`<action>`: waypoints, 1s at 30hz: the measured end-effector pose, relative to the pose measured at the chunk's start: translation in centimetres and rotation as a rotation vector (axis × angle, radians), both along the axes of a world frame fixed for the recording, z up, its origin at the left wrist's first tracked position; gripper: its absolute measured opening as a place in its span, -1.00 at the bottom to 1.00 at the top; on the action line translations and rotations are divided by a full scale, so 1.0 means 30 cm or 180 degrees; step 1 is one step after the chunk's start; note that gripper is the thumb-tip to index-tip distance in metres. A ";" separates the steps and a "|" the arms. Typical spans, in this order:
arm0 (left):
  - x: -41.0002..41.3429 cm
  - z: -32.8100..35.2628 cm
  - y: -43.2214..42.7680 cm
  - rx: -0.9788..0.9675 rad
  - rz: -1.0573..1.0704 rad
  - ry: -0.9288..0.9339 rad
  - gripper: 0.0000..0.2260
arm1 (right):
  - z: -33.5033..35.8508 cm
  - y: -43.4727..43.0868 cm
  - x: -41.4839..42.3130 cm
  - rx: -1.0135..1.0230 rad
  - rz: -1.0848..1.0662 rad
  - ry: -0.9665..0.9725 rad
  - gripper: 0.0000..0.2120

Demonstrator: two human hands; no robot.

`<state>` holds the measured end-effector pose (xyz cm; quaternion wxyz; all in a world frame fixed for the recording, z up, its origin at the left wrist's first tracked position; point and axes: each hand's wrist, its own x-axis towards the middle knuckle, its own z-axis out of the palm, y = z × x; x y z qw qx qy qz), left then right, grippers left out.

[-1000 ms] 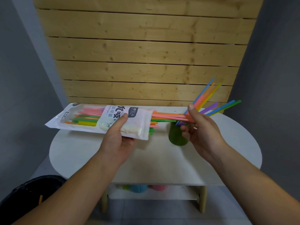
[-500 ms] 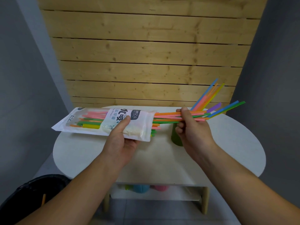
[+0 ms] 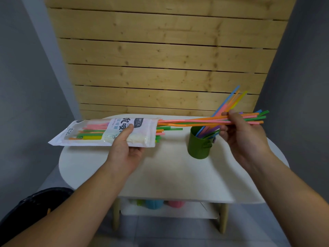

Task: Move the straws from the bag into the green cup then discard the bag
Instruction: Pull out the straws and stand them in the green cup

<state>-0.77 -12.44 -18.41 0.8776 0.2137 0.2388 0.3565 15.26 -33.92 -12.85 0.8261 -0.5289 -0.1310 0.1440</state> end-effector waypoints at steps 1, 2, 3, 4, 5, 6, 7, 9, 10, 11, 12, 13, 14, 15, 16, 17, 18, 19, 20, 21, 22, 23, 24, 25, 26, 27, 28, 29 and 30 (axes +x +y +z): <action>0.000 -0.001 0.002 -0.0002 0.0010 0.0007 -0.79 | 0.001 -0.016 0.012 -0.0005 -0.0044 -0.0050 -0.84; -0.003 -0.001 0.006 0.0001 0.0027 0.0014 -0.79 | 0.001 -0.028 0.023 -0.0018 -0.0073 -0.0086 -0.84; -0.002 -0.002 0.004 0.0004 0.0026 0.0026 -0.79 | 0.000 -0.047 0.033 -0.0028 -0.0110 -0.0108 -0.83; -0.003 -0.003 0.006 0.0006 0.0029 0.0036 -0.79 | -0.001 -0.062 0.041 -0.0031 -0.0141 -0.0120 -0.83; -0.005 -0.003 0.008 0.0003 0.0037 0.0038 -0.80 | -0.002 -0.075 0.046 -0.0034 -0.0166 -0.0131 -0.83; -0.005 -0.002 0.008 -0.0005 0.0037 0.0035 -0.80 | -0.002 -0.091 0.050 -0.0037 -0.0196 -0.0143 -0.82; -0.004 0.000 0.006 -0.0014 0.0029 0.0033 -0.80 | -0.001 -0.107 0.053 -0.0043 -0.0223 -0.0156 -0.82; 0.000 0.002 0.002 -0.0029 0.0019 0.0042 -0.79 | 0.004 -0.134 0.055 -0.0069 -0.0266 -0.0178 -0.75; 0.003 0.002 0.000 -0.0037 0.0013 0.0040 -0.78 | 0.006 -0.145 0.055 -0.0091 -0.0295 -0.0186 -0.69; 0.004 0.002 -0.001 -0.0043 0.0009 0.0037 -0.78 | 0.007 -0.153 0.056 -0.0106 -0.0332 -0.0183 -0.66; 0.006 0.002 -0.003 -0.0042 0.0002 0.0038 -0.78 | 0.008 -0.162 0.056 -0.0106 -0.0381 -0.0175 -0.67; 0.008 0.002 -0.005 -0.0038 -0.0004 0.0042 -0.78 | 0.007 -0.171 0.057 -0.0098 -0.0440 -0.0177 -0.72; 0.010 0.001 -0.006 -0.0030 -0.0009 0.0051 -0.77 | 0.006 -0.181 0.058 -0.0107 -0.0515 -0.0206 -0.77; 0.012 0.000 -0.007 -0.0019 -0.0015 0.0060 -0.77 | 0.004 -0.191 0.061 -0.0148 -0.0607 -0.0272 -0.81; 0.015 -0.002 -0.010 -0.0002 -0.0027 0.0065 -0.77 | 0.001 -0.203 0.064 -0.0207 -0.0706 -0.0361 -0.82; 0.018 -0.004 -0.013 0.0024 -0.0044 0.0070 -0.77 | 0.001 -0.216 0.067 -0.0269 -0.0807 -0.0454 -0.82; 0.021 -0.006 -0.017 0.0057 -0.0067 0.0072 -0.77 | 0.003 -0.228 0.070 -0.0320 -0.0902 -0.0536 -0.82; 0.024 -0.007 -0.023 0.0093 -0.0093 0.0075 -0.76 | 0.008 -0.239 0.071 -0.0359 -0.0992 -0.0611 -0.82; 0.027 -0.009 -0.029 0.0127 -0.0120 0.0079 -0.75 | 0.014 -0.249 0.073 -0.0385 -0.1082 -0.0683 -0.81; 0.030 -0.011 -0.036 0.0158 -0.0146 0.0087 -0.75 | 0.020 -0.259 0.075 -0.0400 -0.1173 -0.0757 -0.81; 0.034 -0.012 -0.044 0.0184 -0.0170 0.0093 -0.75 | 0.026 -0.268 0.078 -0.0417 -0.1255 -0.0833 -0.81; 0.036 -0.012 -0.051 0.0201 -0.0190 0.0099 -0.76 | 0.030 -0.272 0.080 -0.0449 -0.1310 -0.0904 -0.81; 0.039 -0.012 -0.059 0.0211 -0.0213 0.0101 -0.77 | 0.032 -0.274 0.081 -0.0504 -0.1335 -0.0972 -0.80; 0.041 -0.012 -0.068 0.0216 -0.0238 0.0103 -0.77 | 0.033 -0.272 0.081 -0.0577 -0.1342 -0.1033 -0.80; 0.046 -0.012 -0.076 0.0221 -0.0264 0.0105 -0.77 | 0.032 -0.266 0.081 -0.0653 -0.1343 -0.1087 -0.79; 0.047 -0.014 -0.083 0.0222 -0.0281 0.0106 -0.76 | 0.030 -0.253 0.079 -0.0730 -0.1335 -0.1135 -0.79; 0.049 -0.016 -0.088 0.0231 -0.0302 0.0106 -0.75 | 0.027 -0.239 0.078 -0.0800 -0.1333 -0.1178 -0.79; 0.051 -0.017 -0.092 0.0238 -0.0314 0.0102 -0.75 | 0.027 -0.223 0.077 -0.0878 -0.1333 -0.1219 -0.79; 0.051 -0.017 -0.093 0.0243 -0.0318 0.0098 -0.76 | 0.026 -0.206 0.078 -0.0974 -0.1331 -0.1262 -0.79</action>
